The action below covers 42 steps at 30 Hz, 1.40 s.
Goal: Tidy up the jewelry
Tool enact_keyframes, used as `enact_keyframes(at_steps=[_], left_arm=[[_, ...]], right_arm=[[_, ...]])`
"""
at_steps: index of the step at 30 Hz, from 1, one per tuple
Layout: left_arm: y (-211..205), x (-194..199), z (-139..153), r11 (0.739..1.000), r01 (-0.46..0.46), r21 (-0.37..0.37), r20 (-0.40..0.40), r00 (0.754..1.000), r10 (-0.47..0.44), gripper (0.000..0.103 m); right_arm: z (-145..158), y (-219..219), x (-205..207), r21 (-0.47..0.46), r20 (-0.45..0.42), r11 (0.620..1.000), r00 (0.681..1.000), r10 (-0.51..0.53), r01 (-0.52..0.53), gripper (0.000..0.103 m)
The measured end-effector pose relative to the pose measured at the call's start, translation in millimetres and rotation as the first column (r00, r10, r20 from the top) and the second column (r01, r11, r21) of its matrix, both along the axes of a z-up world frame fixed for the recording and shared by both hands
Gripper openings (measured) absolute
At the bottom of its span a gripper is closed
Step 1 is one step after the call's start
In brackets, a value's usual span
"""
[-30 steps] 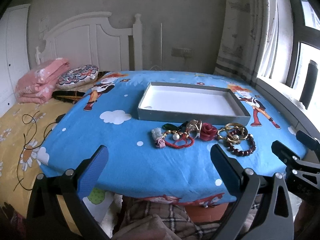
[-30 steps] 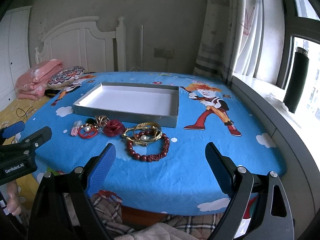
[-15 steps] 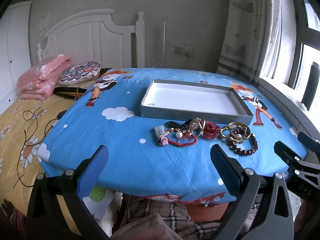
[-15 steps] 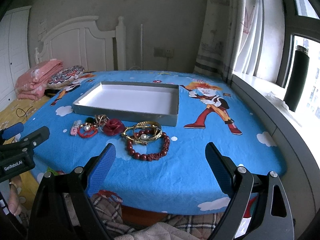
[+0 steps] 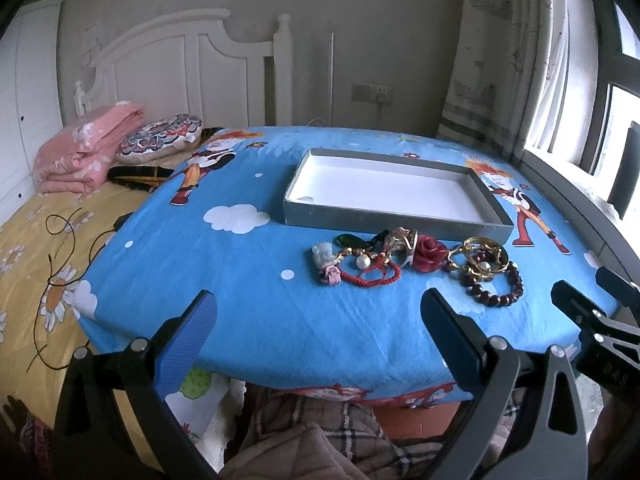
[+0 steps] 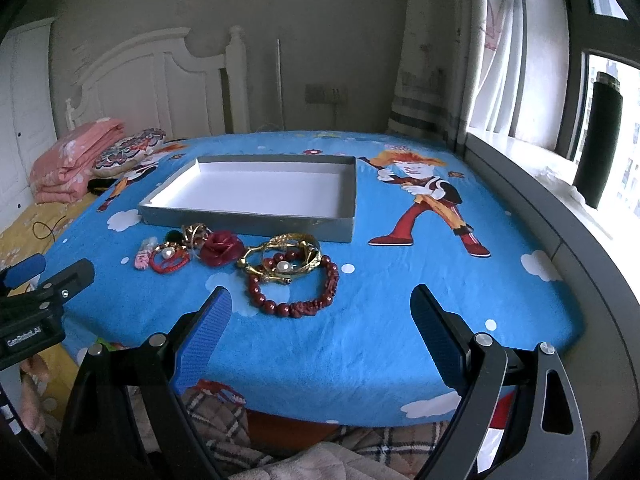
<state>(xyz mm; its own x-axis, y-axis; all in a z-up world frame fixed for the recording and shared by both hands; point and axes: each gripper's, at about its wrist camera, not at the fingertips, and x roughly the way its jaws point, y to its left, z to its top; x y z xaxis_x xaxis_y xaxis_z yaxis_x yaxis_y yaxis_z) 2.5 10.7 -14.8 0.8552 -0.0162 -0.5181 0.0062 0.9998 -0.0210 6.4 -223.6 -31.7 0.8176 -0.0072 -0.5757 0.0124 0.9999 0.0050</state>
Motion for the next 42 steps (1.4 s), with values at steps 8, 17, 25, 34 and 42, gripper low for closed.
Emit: enact_keyframes(at_steps=[8, 17, 25, 34, 42], left_arm=[[4, 6, -3, 1.000, 0.003, -0.011, -0.010, 1.000, -0.003, 0.098], [24, 27, -7, 0.998, -0.049, -0.048, 0.055, 0.997, 0.051, 0.098], [14, 48, -31, 0.998, 0.009, 0.057, -0.047, 0.999, -0.006, 0.098], [19, 79, -50, 0.999, 0.003, 0.035, -0.086, 0.996, 0.000, 0.093], [20, 108, -60, 1.000, -0.018, 0.026, -0.090, 0.996, 0.020, 0.079]], right_arm=[[-5, 0, 9, 0.009, 0.022, 1.000, 0.999, 0.024, -0.025, 0.085], [-14, 5, 21, 0.009, 0.070, 0.998, 0.996, 0.063, -0.064, 0.085], [-31, 1, 39, 0.023, 0.029, 0.999, 0.999, 0.046, -0.046, 0.085], [-39, -2, 43, 0.033, 0.034, 0.999, 0.999, 0.039, -0.040, 0.085], [-46, -2, 47, 0.018, 0.039, 0.998, 0.998, 0.051, -0.052, 0.085]])
